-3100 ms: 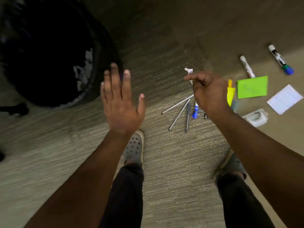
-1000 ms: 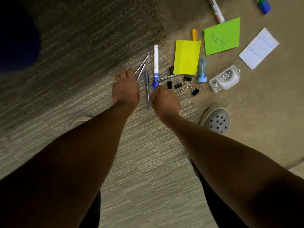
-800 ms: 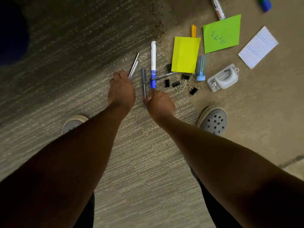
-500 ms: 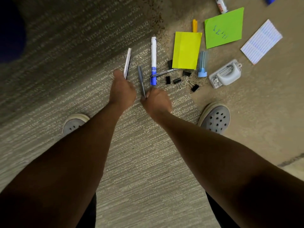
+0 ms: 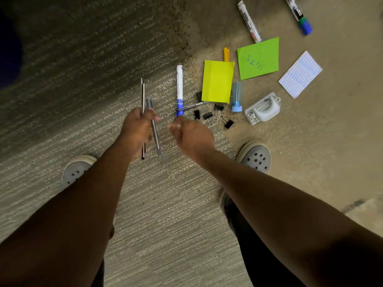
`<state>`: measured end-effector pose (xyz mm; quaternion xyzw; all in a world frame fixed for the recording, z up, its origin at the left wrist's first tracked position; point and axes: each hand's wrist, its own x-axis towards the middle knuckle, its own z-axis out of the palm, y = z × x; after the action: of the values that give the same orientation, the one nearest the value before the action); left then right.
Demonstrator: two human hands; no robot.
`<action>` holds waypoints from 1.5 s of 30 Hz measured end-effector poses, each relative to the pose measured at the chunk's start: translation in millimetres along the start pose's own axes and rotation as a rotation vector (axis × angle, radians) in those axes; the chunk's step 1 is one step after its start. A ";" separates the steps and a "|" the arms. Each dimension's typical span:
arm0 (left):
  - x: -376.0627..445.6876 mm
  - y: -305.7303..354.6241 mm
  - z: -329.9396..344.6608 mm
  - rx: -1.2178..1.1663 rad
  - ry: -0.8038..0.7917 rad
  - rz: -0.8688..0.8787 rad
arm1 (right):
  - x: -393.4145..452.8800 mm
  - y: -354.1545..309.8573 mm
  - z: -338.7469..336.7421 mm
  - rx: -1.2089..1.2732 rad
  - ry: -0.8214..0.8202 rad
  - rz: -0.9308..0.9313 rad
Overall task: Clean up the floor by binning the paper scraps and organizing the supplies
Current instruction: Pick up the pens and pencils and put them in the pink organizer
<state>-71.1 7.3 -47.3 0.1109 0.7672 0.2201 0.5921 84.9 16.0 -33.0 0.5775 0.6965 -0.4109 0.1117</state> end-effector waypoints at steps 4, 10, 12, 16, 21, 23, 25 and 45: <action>9.6 5.5 -6.1 0.046 0.092 0.048 | 26.6 17.4 -17.7 -0.306 0.190 -0.040; 12.6 4.0 -5.3 0.103 0.124 0.107 | 39.9 25.9 -31.2 -0.444 0.212 -0.212; 11.2 3.6 -3.4 0.109 0.116 0.113 | 39.8 26.7 -36.5 -0.395 0.284 -0.276; 7.6 5.4 1.2 0.106 0.116 0.103 | 48.4 20.1 -62.3 0.212 0.562 -0.083; 4.3 4.3 7.5 0.130 0.099 0.122 | 91.4 61.2 -104.1 0.168 0.484 0.454; 4.4 5.4 8.6 0.142 0.096 0.130 | 98.2 73.2 -111.3 0.107 0.378 0.523; 4.7 7.2 7.5 0.141 0.103 0.129 | 99.0 75.8 -110.4 0.063 0.322 0.525; 0.3 11.8 -8.4 0.099 0.081 0.071 | 101.3 72.6 -98.8 0.085 0.290 0.433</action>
<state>-80.2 16.0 -40.4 0.1580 0.7961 0.2071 0.5462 150.3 157.1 -66.1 0.7702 0.5474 -0.3192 0.0718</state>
